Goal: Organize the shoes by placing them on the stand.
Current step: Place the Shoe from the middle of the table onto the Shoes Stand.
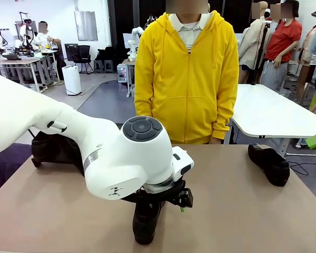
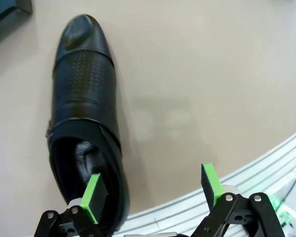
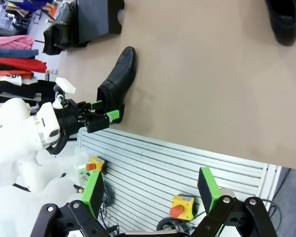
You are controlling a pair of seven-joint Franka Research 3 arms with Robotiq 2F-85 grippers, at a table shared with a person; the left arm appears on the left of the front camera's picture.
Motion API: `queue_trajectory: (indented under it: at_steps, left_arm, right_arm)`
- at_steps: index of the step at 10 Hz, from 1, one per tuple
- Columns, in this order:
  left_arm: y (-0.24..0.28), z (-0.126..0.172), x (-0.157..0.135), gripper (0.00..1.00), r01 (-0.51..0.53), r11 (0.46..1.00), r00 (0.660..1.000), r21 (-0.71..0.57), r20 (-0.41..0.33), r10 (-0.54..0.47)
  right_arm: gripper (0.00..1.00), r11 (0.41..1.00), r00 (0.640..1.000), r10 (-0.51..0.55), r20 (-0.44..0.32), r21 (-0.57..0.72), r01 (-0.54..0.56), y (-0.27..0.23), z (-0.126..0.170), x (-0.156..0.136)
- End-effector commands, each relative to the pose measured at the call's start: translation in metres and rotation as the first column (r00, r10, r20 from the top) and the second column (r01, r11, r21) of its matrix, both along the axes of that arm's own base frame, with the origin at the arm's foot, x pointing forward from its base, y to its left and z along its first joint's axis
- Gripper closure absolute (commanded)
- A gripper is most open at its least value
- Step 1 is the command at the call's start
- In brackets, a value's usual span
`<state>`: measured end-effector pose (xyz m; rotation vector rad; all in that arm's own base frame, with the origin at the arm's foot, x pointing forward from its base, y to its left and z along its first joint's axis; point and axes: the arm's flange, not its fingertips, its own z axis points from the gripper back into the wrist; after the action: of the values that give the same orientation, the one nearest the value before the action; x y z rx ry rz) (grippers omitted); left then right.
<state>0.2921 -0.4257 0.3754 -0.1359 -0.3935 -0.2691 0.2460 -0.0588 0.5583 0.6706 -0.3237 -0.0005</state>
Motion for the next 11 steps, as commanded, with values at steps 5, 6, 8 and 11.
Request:
queue_trajectory:
  at_steps: [5,6,8,11]
  left_arm:
    - [-0.008,-0.038,0.005,0.00,-0.040,0.998,0.999,0.057,-0.006,0.041]
    - [-0.008,-0.040,0.005,0.00,-0.036,0.998,0.999,0.054,-0.017,0.037]
    - [-0.006,-0.038,0.007,1.00,-0.035,0.998,0.999,0.057,-0.009,0.035]
    - [-0.004,-0.038,0.009,1.00,-0.030,0.998,1.000,0.063,-0.007,0.030]
  right_arm:
    - [0.00,1.000,1.000,0.003,-0.001,0.006,-0.003,-0.002,0.003,0.000]
    - [0.00,1.000,1.000,0.003,-0.001,0.006,-0.003,-0.002,0.003,0.000]
    - [0.00,1.000,1.000,0.003,-0.001,0.006,-0.003,-0.002,0.003,0.000]
    - [0.00,1.000,1.000,0.003,-0.001,0.006,-0.003,-0.002,0.003,0.000]
